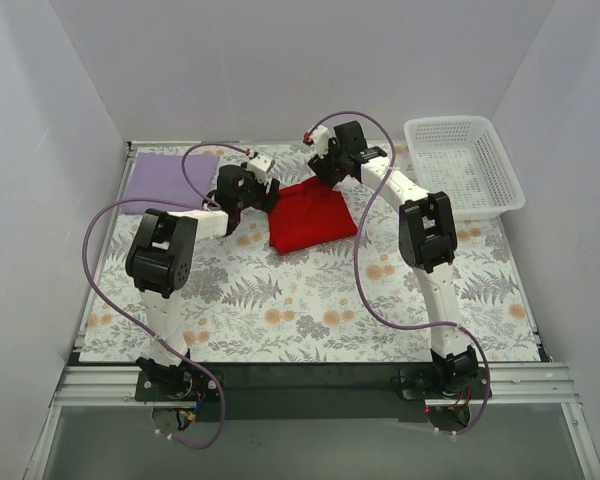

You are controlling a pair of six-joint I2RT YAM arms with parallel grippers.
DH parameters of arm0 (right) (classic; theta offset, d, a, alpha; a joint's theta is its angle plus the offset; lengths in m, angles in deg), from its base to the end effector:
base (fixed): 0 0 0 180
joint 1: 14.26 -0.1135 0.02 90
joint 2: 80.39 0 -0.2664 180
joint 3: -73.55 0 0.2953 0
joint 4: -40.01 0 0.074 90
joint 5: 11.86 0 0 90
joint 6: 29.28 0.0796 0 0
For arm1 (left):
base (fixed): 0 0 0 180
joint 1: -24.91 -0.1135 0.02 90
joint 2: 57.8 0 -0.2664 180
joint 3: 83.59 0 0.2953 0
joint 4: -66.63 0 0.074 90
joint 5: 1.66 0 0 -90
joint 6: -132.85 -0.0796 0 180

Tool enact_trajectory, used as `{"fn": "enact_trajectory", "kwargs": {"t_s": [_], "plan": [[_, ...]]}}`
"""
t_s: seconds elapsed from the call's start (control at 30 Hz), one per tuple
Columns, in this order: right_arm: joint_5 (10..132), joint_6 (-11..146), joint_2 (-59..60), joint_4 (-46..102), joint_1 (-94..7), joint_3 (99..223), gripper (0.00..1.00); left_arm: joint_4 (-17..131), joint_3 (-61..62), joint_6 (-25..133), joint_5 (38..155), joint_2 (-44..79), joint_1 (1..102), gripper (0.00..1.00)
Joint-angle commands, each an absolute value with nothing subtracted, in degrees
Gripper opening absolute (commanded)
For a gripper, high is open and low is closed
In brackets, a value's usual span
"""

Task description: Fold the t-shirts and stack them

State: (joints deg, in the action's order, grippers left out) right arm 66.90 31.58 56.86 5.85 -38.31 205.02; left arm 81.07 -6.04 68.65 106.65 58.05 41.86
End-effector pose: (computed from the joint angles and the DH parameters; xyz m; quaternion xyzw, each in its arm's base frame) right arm 0.5654 0.2693 0.1670 -0.4407 0.7878 0.0699 0.4246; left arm 0.4755 -0.1711 0.1097 0.0227 0.8316 -0.3205 0.4531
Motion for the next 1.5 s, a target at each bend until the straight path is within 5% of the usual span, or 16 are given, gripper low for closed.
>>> {"fn": "enact_trajectory", "kwargs": {"t_s": [0.0,0.03,0.17,0.3,0.4,0.5,0.77,1.07,1.47], "plan": [[77.9,40.9,55.8,14.1,-38.0,204.7,0.69,79.8,-2.0,76.1,96.4,56.5,41.0,0.69],[80.1,42.2,55.1,14.2,-37.7,204.5,0.81,78.6,-1.4,79.0,95.2,55.7,40.8,0.83],[70.9,46.7,50.7,14.1,-34.4,199.8,0.92,69.1,2.0,87.4,92.6,51.9,39.1,0.86],[42.7,46.2,44.7,12.4,-29.9,189.0,0.80,57.9,1.0,95.9,102.2,47.9,36.8,0.83],[35.3,46.4,43.3,10.3,-29.4,185.9,0.67,57.5,-4.7,97.7,109.3,44.1,36.5,0.81],[34.4,44.8,42.1,8.9,-29.3,183.3,0.67,59.4,-10.6,96.8,112.0,42.0,36.4,0.79],[36.0,21.7,42.6,3.5,-29.4,190.3,0.84,68.3,-11.2,72.3,115.1,45.2,36.8,0.77],[44.8,-4.4,47.9,1.8,-31.6,197.2,0.85,69.9,-4.8,50.5,117.3,53.8,38.0,0.72],[47.6,-5.6,59.6,7.5,-34.3,209.4,0.81,70.9,0.7,48.3,115.9,60.7,39.4,0.65]]}}
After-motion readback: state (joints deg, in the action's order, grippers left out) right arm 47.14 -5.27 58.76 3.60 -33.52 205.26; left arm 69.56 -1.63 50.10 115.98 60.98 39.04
